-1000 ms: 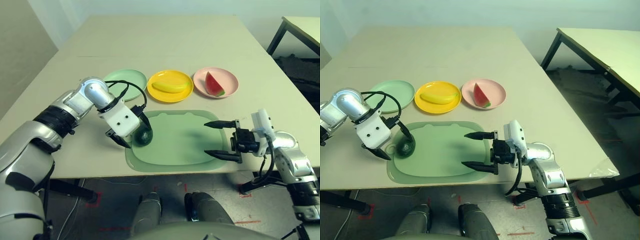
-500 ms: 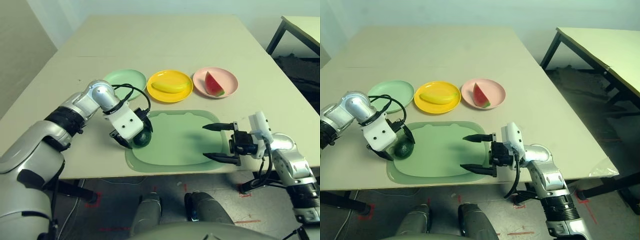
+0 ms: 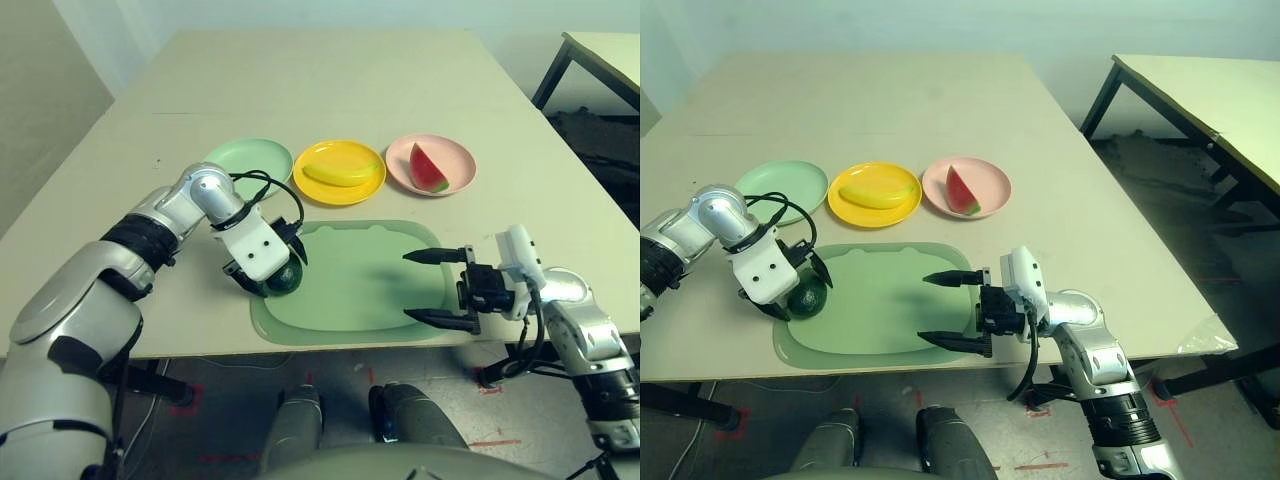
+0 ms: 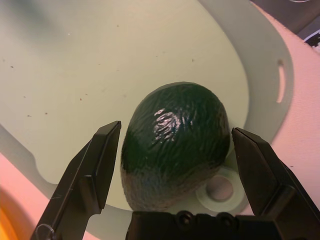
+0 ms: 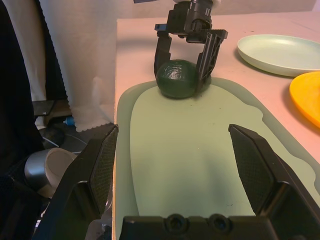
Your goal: Place the fruits into color-matched plates.
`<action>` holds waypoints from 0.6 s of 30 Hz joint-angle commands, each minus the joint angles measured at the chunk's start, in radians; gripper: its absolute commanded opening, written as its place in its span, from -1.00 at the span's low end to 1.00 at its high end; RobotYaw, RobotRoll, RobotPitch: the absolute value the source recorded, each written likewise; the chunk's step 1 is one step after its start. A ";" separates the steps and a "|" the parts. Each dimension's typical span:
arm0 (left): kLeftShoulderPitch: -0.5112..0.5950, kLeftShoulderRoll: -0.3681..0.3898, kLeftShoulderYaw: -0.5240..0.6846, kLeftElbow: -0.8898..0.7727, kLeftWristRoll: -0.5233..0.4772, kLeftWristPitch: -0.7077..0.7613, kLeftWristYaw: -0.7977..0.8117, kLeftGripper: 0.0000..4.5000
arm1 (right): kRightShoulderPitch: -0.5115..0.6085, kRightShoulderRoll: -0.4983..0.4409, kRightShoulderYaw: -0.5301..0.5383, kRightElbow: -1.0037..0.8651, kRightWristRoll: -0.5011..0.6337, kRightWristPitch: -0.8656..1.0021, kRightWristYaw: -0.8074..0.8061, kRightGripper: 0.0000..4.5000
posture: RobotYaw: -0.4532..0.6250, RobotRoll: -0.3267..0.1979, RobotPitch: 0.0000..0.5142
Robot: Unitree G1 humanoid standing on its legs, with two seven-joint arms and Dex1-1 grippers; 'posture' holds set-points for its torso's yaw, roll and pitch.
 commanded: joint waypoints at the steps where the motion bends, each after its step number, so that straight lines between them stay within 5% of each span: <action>1: -0.002 -0.016 0.025 0.023 0.027 -0.024 -0.007 1.00 | 0.005 -0.002 0.017 -0.019 0.007 0.004 -0.002 0.97 | -0.28 0.25 -0.63; 18: 0.030 -0.025 0.030 0.000 -0.006 0.024 -0.007 1.00 | 0.038 -0.047 0.048 -0.004 -0.027 -0.072 0.042 0.97 | -0.28 0.25 -0.63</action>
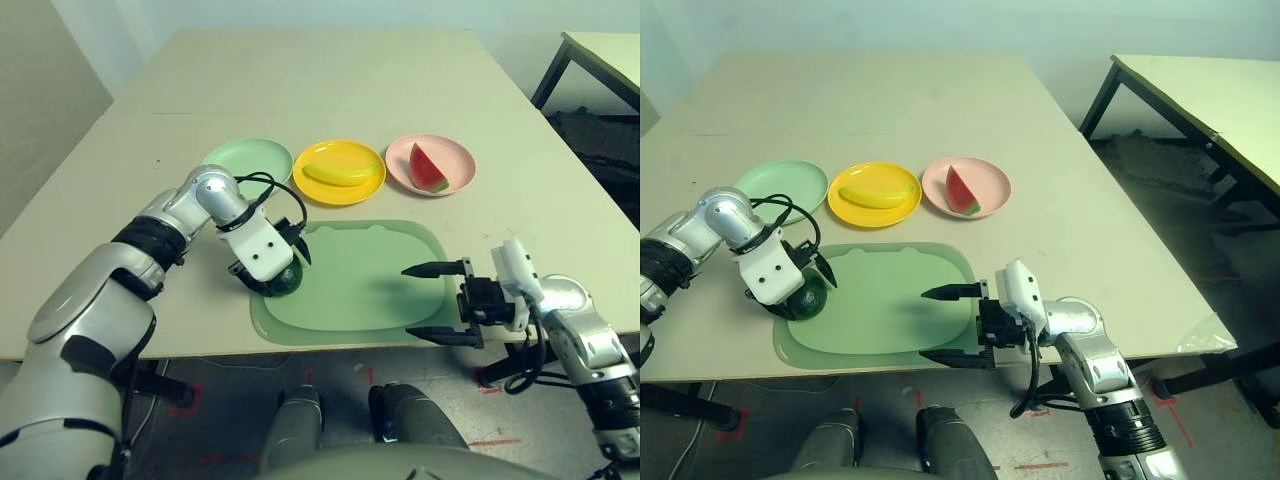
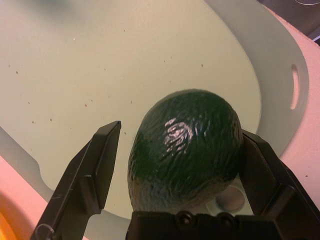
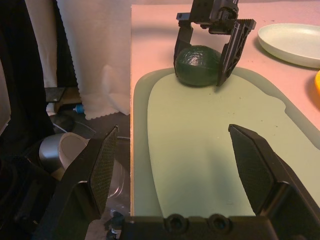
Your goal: Place the fruits into color-matched plates.
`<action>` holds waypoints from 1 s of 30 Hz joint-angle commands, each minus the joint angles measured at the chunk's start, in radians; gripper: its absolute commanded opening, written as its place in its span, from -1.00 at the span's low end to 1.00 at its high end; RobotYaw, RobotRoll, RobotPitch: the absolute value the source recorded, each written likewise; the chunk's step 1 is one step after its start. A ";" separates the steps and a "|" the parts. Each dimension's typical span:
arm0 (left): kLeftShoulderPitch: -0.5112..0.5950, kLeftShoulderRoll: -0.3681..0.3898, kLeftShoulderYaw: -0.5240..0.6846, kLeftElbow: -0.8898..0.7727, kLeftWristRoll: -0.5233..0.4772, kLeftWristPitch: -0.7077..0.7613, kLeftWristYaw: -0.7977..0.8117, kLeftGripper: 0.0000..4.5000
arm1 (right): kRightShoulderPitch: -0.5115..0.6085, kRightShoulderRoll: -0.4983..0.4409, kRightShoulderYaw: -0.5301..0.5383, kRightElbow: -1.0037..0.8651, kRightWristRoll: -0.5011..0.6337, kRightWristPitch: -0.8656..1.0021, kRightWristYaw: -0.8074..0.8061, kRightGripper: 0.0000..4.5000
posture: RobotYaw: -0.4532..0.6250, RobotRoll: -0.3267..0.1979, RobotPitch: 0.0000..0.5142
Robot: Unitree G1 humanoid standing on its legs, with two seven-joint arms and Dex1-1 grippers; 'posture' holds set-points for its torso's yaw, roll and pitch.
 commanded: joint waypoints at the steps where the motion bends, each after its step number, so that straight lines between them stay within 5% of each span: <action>1: 0.015 0.007 -0.002 -0.024 -0.026 0.034 -0.007 0.83 | 0.002 -0.015 0.012 0.002 -0.014 -0.016 0.009 1.00 | -0.28 0.25 -0.63; 5: 0.016 0.008 0.002 -0.034 -0.029 0.049 -0.007 0.39 | 0.001 -0.015 0.013 0.004 -0.011 -0.015 0.006 1.00 | -0.28 0.25 -0.63; 20: -0.005 0.013 0.070 0.002 -0.055 0.148 -0.007 0.39 | -0.024 0.002 -0.008 0.016 0.014 0.017 -0.040 1.00 | -0.27 0.25 -0.63; 30: -0.108 0.020 0.288 0.300 0.126 0.217 0.121 0.39 | -0.061 0.101 -0.060 0.052 0.028 0.087 -0.241 1.00 | -0.21 0.25 -0.64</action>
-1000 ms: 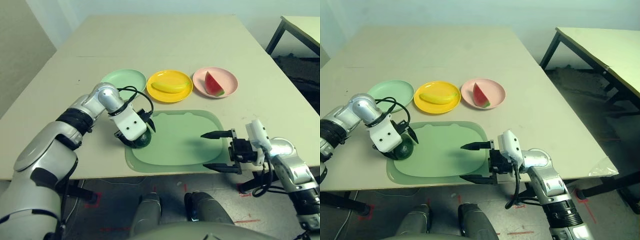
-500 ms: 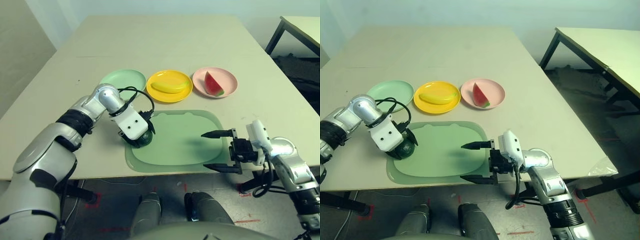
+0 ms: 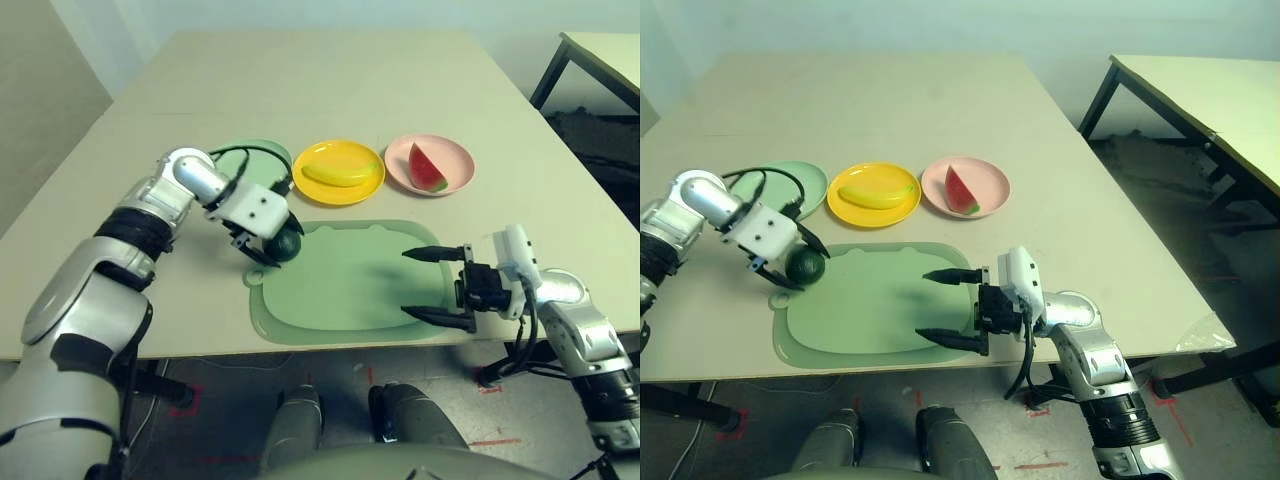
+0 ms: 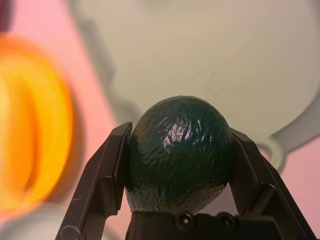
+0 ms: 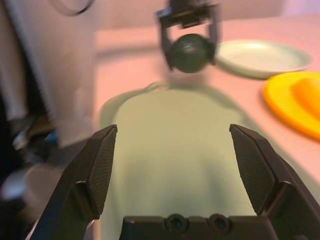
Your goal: Place the fruits into color-matched plates.
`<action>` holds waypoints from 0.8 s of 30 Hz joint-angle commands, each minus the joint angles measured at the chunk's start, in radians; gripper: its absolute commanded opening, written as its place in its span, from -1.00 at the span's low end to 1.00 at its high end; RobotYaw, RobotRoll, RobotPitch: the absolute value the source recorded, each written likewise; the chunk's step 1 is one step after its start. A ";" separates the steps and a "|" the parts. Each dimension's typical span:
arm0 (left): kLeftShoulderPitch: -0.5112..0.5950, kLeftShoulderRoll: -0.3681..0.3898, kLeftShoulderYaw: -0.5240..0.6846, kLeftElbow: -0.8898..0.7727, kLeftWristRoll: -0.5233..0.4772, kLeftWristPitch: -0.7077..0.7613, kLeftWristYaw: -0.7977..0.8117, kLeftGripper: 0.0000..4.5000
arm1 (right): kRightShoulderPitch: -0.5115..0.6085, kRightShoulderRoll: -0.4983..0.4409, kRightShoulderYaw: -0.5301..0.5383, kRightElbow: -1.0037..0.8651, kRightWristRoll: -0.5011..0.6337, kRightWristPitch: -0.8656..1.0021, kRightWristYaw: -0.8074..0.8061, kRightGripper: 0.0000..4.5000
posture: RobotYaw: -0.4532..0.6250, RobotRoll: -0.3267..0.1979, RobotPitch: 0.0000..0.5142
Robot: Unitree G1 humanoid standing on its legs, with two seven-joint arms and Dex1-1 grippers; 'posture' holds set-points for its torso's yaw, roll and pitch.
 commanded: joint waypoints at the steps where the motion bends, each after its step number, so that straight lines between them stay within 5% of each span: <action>1: -0.042 0.001 0.043 0.119 0.111 0.003 0.096 0.39 | -0.012 0.035 -0.011 0.036 -0.021 0.007 -0.075 1.00 | -0.21 0.25 -0.64; 10: -0.134 -0.025 0.059 0.324 0.354 0.037 0.448 0.39 | -0.005 0.075 0.019 0.050 -0.077 -0.025 -0.129 1.00 | -0.24 0.25 -0.64; 24: -0.160 -0.099 0.005 0.427 0.645 0.202 0.911 0.39 | 0.015 0.073 0.017 0.017 -0.081 -0.020 -0.144 1.00 | -0.28 0.25 -0.60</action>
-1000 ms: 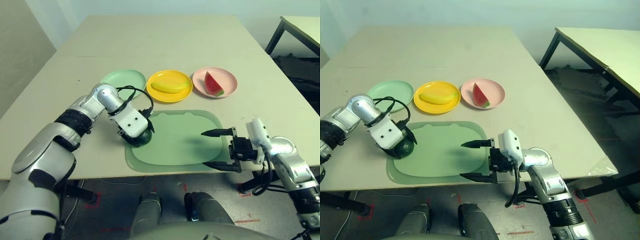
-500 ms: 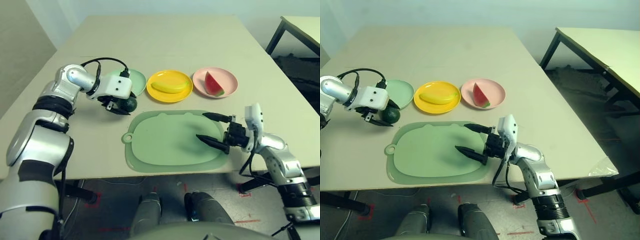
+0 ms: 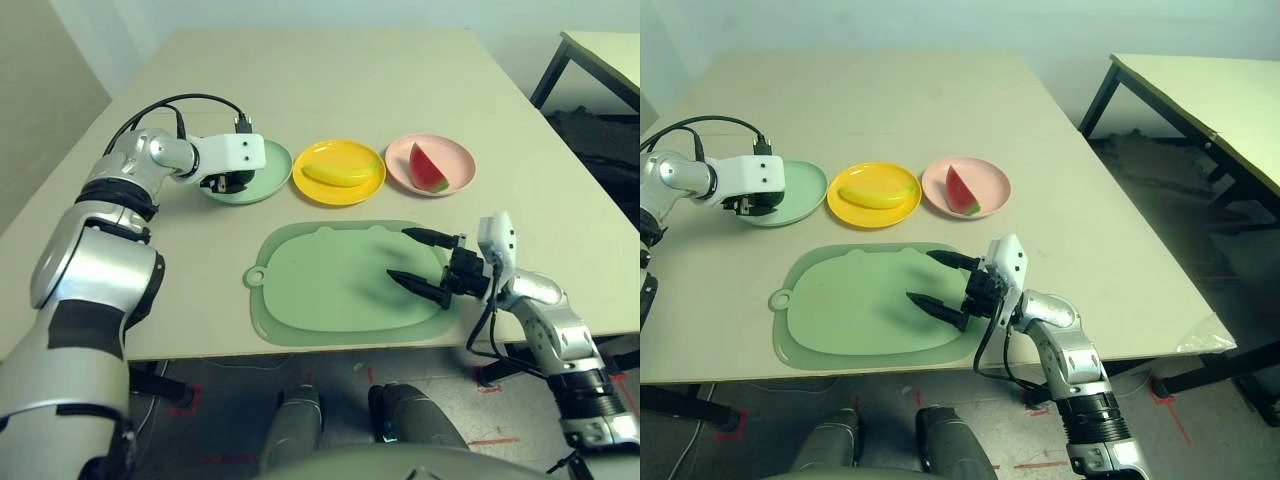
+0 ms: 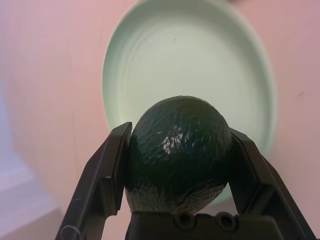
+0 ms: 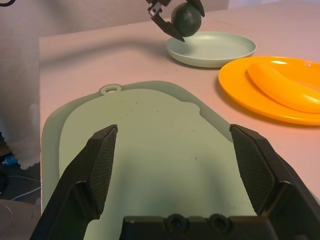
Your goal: Place the fruits into color-matched plates.
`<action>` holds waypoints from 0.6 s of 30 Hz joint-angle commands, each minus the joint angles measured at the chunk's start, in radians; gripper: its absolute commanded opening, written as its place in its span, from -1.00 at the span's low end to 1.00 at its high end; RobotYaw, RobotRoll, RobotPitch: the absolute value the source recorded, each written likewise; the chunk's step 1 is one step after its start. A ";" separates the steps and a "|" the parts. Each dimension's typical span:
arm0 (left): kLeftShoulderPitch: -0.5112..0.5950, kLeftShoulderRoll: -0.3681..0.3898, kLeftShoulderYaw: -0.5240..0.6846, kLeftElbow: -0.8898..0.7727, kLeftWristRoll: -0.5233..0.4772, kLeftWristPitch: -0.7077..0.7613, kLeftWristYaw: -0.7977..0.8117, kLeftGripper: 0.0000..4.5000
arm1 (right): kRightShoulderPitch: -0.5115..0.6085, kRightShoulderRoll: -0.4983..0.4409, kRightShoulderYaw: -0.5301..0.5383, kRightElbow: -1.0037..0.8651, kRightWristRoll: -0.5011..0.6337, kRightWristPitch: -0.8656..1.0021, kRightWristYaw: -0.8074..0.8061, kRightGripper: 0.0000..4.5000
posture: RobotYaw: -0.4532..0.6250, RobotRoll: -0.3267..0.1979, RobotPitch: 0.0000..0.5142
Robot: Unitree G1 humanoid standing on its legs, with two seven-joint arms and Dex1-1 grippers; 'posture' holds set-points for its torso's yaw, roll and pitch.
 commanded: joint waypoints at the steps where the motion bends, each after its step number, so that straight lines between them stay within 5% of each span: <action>1: 0.011 -0.021 -0.005 0.024 0.048 0.021 0.053 0.39 | 0.010 -0.005 0.005 -0.021 -0.002 0.003 -0.006 1.00 | -0.28 0.25 -0.60; 18: 0.035 -0.056 0.041 0.028 0.073 0.028 0.076 0.39 | 0.045 -0.013 0.004 -0.084 0.004 0.024 -0.032 1.00 | -0.31 0.25 -0.54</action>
